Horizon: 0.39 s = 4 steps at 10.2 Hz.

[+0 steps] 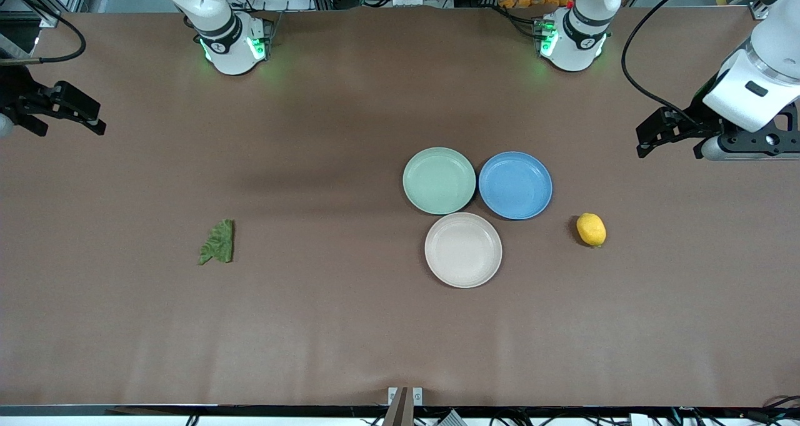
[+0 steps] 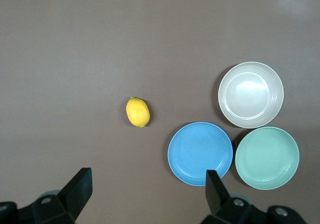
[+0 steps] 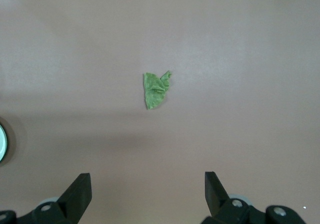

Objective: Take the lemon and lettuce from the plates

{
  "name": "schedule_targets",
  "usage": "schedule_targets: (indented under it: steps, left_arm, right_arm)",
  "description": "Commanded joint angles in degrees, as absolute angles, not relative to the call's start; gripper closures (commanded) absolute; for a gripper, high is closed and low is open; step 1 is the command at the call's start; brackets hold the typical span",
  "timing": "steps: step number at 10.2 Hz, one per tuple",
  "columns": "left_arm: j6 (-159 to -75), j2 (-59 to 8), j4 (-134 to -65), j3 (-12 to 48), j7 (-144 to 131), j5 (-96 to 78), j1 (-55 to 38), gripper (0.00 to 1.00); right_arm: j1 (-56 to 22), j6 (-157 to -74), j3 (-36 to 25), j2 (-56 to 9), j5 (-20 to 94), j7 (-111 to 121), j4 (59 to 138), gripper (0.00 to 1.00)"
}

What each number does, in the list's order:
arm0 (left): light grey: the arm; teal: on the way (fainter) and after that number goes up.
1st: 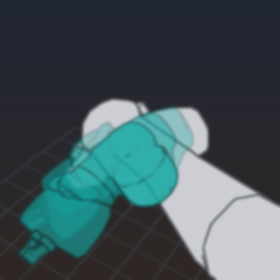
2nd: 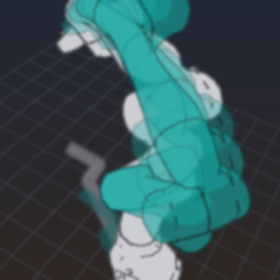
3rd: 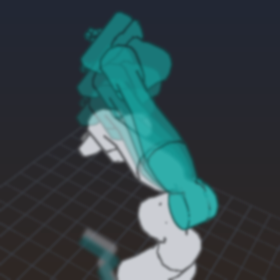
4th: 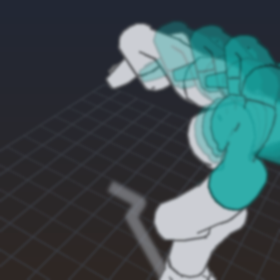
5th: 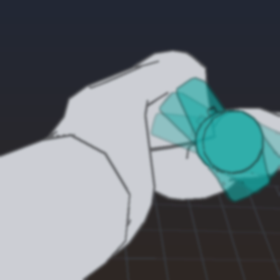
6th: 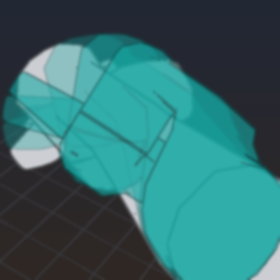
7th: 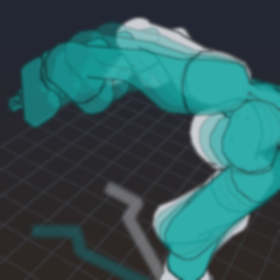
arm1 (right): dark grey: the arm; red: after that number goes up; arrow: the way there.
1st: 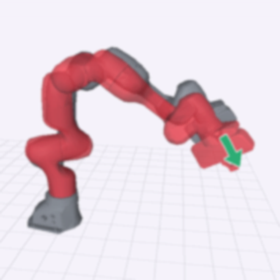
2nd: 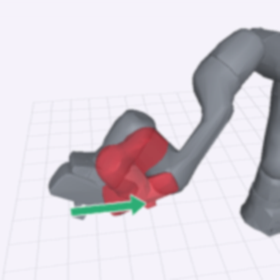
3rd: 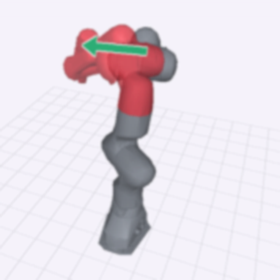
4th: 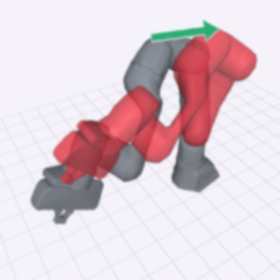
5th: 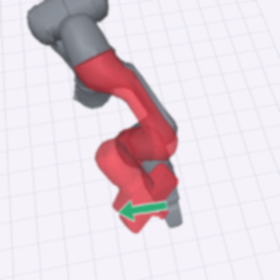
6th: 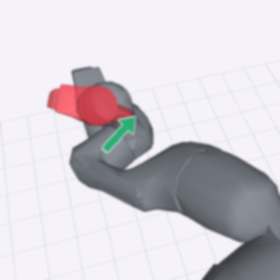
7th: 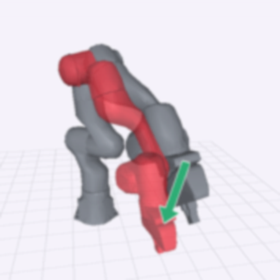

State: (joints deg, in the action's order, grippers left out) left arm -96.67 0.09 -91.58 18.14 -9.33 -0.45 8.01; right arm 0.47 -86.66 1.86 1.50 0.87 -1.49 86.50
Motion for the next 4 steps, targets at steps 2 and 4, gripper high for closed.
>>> schedule_targets:
  steps: [2,4]
  left_arm:
    - [-95.4,0.8,-91.2,18.0,-9.5,-1.0,8.3,0.0]
    - [-95.4,0.7,-91.1,18.0,-9.6,-1.0,8.3,0.0]
  right_arm:
    - [0.7,-86.9,2.1,2.5,1.6,-2.3,86.7,0.0]
    - [0.6,-87.3,2.0,2.4,1.6,-2.3,86.7,0.0]
